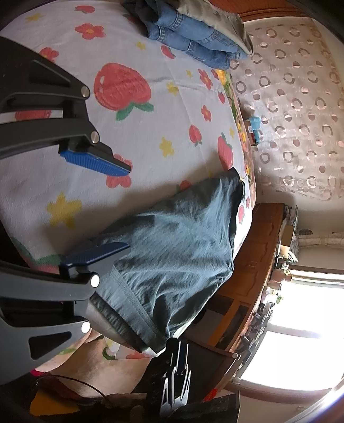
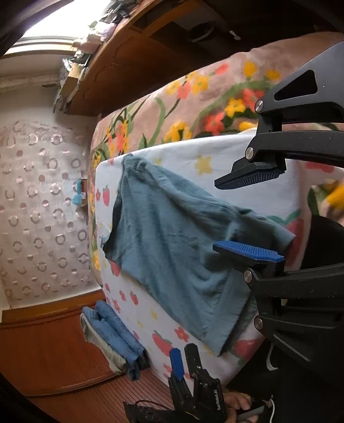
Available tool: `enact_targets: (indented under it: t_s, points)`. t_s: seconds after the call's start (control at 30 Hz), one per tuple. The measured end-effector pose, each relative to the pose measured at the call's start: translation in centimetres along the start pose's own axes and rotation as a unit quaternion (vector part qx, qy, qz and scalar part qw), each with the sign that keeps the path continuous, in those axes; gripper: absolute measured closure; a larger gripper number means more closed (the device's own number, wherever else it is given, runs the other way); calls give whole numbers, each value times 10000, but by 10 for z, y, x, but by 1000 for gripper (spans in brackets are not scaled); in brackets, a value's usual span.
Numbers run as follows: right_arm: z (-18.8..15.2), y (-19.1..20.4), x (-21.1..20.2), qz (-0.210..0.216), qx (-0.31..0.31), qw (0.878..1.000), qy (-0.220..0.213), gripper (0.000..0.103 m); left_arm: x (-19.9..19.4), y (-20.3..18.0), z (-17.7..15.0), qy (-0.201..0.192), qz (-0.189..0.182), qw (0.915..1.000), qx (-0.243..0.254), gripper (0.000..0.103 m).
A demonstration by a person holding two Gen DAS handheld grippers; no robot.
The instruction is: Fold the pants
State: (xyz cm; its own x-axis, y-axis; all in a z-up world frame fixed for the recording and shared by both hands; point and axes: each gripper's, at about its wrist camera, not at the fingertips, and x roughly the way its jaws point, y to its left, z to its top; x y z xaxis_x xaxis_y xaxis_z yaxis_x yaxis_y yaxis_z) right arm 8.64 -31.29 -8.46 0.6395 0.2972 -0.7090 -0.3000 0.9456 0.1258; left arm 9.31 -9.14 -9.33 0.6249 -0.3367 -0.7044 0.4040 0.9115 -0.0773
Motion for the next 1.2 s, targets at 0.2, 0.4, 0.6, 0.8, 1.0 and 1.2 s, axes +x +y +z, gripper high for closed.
enact_targets:
  t_s: [0.2,0.4,0.6,0.8,1.0,1.2]
  points:
    - [-10,1,-2,68,139,9999,13,62,1,-6,-1,46,-57,10000,61,52]
    - [-13,1,-1,184,213,9996,-21,63,6,-15,-3,164,-185,9995,182,52]
    - [-14,2,3,282,276,9992,71,69,14,-19,-7,344,-236,9989,236,52]
    - [-14,7,-3,403,232,9989,17,94,18,-18,-10,431,-263,9985,224,52]
    - [-17,16,-16,364,97,9993,23,94,17,-18,-10,411,-264,9986,204,52]
    - [-27,14,-8,226,177,9995,154,92,9,-16,-7,251,-347,9989,172,52]
